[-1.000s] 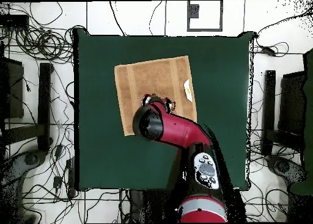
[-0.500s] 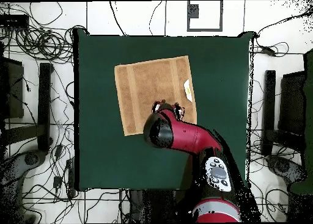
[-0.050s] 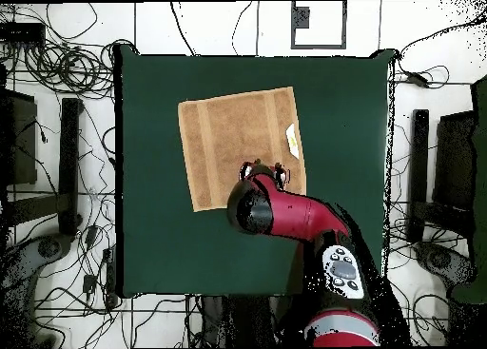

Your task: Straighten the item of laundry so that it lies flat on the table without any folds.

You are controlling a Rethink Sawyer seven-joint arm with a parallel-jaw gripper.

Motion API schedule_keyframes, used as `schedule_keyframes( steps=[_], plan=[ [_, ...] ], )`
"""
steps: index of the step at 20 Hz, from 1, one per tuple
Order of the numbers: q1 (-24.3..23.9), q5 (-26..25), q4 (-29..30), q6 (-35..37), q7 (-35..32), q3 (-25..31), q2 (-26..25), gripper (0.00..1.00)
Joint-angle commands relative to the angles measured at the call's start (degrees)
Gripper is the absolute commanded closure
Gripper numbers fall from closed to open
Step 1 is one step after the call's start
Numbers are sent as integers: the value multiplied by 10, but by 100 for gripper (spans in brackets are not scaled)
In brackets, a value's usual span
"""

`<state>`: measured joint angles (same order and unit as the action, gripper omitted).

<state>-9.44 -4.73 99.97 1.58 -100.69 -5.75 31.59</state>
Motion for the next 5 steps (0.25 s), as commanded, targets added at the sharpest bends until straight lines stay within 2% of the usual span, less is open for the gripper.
schedule_keyframes(
  steps=[1,5],
  plan=[
    [-1,-21,30,12,-64,61,-10,0],
    [1,-17,30,21,-65,59,-8,0]
  ],
)
